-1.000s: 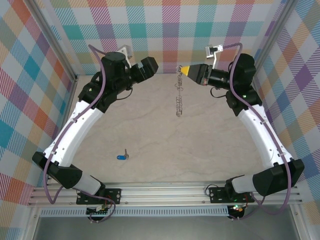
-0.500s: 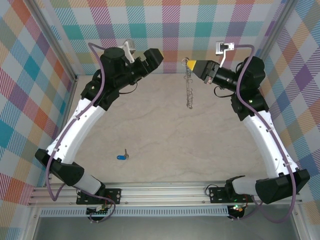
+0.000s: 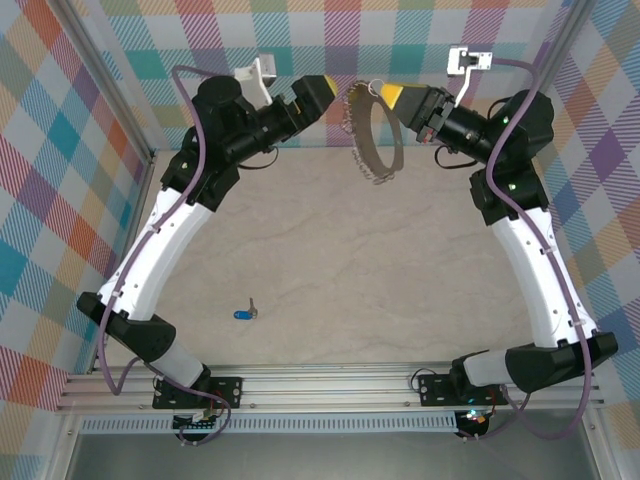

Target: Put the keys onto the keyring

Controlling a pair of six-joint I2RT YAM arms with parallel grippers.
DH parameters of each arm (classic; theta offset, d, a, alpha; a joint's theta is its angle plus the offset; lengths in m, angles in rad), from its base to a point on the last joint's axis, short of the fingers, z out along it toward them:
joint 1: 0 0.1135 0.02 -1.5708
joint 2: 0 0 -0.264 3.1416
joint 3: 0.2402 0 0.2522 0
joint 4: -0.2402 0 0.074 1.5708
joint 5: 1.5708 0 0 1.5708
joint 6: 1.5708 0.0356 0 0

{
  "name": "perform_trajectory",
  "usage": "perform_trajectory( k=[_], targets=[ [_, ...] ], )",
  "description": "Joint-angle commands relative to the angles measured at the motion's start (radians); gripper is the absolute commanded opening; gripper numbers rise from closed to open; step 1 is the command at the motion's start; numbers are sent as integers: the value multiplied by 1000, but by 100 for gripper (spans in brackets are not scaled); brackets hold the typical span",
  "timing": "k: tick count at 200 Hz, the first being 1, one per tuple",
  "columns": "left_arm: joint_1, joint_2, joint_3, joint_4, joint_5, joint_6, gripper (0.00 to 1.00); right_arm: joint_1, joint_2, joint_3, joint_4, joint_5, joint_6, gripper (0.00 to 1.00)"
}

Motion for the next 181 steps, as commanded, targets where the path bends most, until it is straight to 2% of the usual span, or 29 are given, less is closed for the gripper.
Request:
perform_trajectory(
  k=[1, 61, 106, 129, 181],
  targets=[
    [-2, 33, 88, 84, 142, 51, 98, -6, 22, 68, 56, -12, -42, 0],
    [-2, 70, 139, 191, 277, 40, 77, -7, 57, 95, 31, 4, -53, 0],
    [-7, 80, 129, 199, 308, 38, 52, -6, 43, 6, 60, 23, -2, 0],
    [-8, 73, 103, 202, 304, 37, 46, -6, 30, -48, 70, 27, 25, 0],
    [-10, 13, -61, 211, 256, 35, 41, -6, -15, -167, 95, 32, 63, 0]
  ],
)
